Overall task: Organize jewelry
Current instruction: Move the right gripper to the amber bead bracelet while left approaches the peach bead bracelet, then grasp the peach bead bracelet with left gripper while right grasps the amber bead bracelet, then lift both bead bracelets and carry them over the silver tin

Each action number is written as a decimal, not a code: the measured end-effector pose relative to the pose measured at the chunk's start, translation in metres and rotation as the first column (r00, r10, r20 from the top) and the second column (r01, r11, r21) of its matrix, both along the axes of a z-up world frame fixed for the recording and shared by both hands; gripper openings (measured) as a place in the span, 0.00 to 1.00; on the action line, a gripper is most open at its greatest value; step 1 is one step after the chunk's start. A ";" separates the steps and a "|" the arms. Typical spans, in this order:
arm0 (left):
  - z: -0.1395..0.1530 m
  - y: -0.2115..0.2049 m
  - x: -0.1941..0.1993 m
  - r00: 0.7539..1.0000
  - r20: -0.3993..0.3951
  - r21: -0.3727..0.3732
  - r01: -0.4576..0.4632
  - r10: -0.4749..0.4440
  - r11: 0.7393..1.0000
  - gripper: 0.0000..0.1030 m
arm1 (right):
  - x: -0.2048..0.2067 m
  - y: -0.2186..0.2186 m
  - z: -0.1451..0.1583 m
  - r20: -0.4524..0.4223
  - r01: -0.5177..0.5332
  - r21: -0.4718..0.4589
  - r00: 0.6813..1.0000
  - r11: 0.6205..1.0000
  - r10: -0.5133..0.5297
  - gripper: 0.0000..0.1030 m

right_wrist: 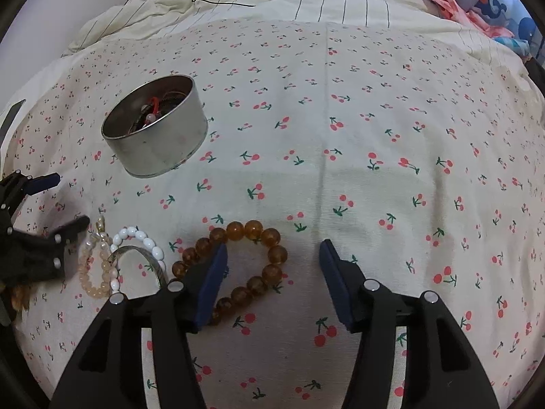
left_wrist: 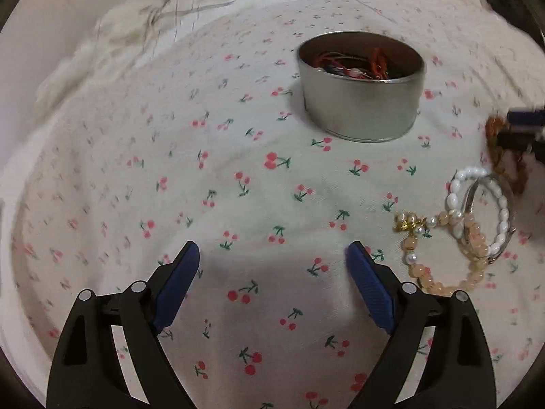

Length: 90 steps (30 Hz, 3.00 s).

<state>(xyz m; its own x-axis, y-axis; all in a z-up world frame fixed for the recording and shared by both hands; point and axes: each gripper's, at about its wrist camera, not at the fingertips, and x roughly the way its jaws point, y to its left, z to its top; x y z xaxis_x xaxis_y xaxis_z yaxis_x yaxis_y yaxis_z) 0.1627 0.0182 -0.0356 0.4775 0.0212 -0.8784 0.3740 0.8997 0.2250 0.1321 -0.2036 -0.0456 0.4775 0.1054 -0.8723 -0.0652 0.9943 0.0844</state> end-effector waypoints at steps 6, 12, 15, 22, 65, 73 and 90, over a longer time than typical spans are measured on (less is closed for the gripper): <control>0.007 -0.017 -0.007 0.992 -0.068 -0.174 0.098 -0.111 0.980 0.82 | 0.001 -0.019 0.005 -0.002 0.050 0.075 0.999 0.996 -0.050 0.54; -0.006 -0.034 -0.011 0.997 0.061 0.054 0.052 -0.055 0.997 0.88 | 0.000 -0.012 0.003 -0.006 0.030 0.047 1.000 0.998 -0.030 0.60; -0.001 -0.010 0.000 0.995 0.076 0.045 -0.072 0.069 0.996 0.88 | 0.000 -0.015 0.004 -0.011 0.039 0.056 0.999 0.998 -0.039 0.60; -0.007 -0.008 0.000 0.999 0.007 0.001 -0.031 0.031 1.000 0.88 | 0.001 -0.016 0.005 -0.037 0.008 0.071 0.999 0.997 -0.005 0.61; -0.008 0.002 0.011 0.997 -0.076 -0.220 -0.045 0.029 0.974 0.07 | 0.001 0.006 -0.001 0.025 -0.059 -0.030 0.998 0.998 0.060 0.12; 0.037 0.010 0.004 0.998 0.056 -0.357 -0.001 0.023 0.934 0.06 | -0.012 -0.015 0.043 0.222 -0.029 0.140 0.975 0.990 -0.003 0.12; 0.089 -0.022 0.034 0.987 0.135 -0.486 0.144 -0.089 0.862 0.06 | -0.009 0.002 0.084 0.371 -0.157 0.258 0.927 0.953 0.052 0.12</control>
